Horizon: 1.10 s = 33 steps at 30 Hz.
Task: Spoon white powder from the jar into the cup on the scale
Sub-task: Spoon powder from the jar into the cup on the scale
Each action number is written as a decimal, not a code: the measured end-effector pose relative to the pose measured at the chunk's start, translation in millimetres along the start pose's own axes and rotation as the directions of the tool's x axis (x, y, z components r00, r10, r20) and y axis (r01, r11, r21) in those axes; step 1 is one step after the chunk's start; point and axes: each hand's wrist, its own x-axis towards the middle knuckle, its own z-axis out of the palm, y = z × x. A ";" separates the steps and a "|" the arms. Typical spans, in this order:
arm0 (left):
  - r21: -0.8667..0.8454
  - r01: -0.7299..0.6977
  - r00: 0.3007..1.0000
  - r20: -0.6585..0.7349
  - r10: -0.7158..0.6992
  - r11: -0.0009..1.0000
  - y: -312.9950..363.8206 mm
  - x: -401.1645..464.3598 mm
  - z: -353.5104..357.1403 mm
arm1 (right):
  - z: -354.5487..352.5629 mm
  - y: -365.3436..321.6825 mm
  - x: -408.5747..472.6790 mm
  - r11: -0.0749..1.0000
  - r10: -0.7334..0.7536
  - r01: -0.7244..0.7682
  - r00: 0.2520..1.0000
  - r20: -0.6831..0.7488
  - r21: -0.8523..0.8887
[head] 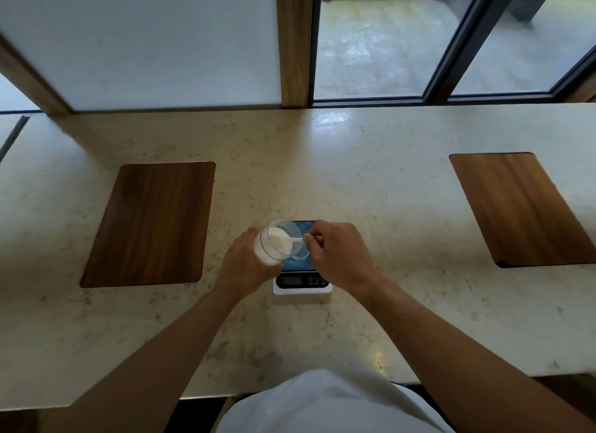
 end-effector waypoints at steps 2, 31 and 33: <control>0.002 -0.001 1.000 -0.004 0.002 1.000 -1.4 0.4 -1.2 | 0.4 -1.4 0.8 1.000 -0.002 0.002 1.000 -0.002 0.003; 0.006 -0.087 0.987 0.133 0.085 0.996 -23.0 16.3 3.3 | 31.2 15.3 32.1 0.944 0.261 -0.312 0.905 0.335 0.105; 0.017 -0.088 0.987 0.139 0.084 0.996 -22.4 17.8 3.3 | 30.2 16.7 32.8 0.936 0.266 -0.328 0.897 0.353 0.127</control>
